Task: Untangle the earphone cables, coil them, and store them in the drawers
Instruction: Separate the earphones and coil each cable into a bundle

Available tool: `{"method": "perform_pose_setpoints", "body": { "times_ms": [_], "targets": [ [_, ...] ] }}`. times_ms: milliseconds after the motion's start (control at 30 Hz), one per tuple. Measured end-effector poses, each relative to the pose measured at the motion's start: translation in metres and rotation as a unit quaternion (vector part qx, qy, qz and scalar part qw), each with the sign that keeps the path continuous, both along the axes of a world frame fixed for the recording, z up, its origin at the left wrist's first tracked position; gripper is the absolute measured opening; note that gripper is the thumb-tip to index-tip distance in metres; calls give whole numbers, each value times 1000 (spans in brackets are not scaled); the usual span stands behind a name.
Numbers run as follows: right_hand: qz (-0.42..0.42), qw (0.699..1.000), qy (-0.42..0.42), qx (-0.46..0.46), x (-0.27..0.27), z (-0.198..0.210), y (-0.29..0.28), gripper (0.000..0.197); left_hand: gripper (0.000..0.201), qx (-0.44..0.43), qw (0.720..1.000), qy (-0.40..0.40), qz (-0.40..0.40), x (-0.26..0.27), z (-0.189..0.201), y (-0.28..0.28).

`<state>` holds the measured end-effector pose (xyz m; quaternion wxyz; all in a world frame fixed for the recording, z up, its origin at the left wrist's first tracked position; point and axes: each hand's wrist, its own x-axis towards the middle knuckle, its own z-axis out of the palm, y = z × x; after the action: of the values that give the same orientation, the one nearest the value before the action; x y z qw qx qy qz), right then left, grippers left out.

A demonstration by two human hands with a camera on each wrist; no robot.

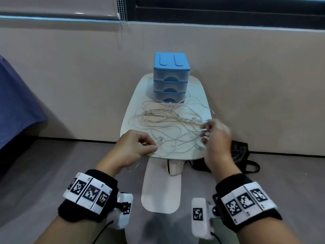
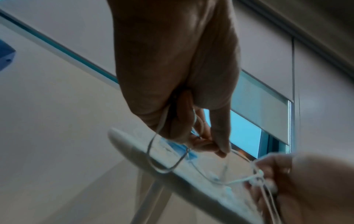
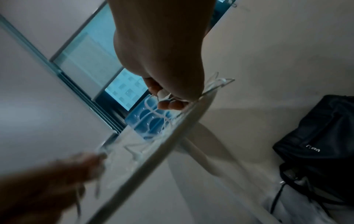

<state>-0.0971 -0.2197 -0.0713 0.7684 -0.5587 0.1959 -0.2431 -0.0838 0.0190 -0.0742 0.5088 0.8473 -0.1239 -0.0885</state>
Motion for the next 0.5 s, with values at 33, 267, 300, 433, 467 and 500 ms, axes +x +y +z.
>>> {"method": "perform_pose_setpoints", "body": {
  "times_ms": [33,267,300,433,467,500],
  "targets": [
    [24,999,15,-24,0,-7,8,37,7,-7,1000,-7,-21,-3,6,-3],
    [59,991,59,-104,-3,-16,8,48,14,-264,953,122,-82,-9,55,8],
    [48,994,55,-85,-3,-15,4,49,12,-333,929,143,-75,-9,59,12],
    [13,999,43,-15,-5,-20,-4,42,13,-541,825,159,-40,-17,58,24],
    [12,999,42,-9,-7,-19,-4,38,13,-549,822,151,-26,-18,54,25],
    [13,999,36,-8,-9,-18,-5,35,13,-542,828,141,-16,-19,50,26]
  ]
}}
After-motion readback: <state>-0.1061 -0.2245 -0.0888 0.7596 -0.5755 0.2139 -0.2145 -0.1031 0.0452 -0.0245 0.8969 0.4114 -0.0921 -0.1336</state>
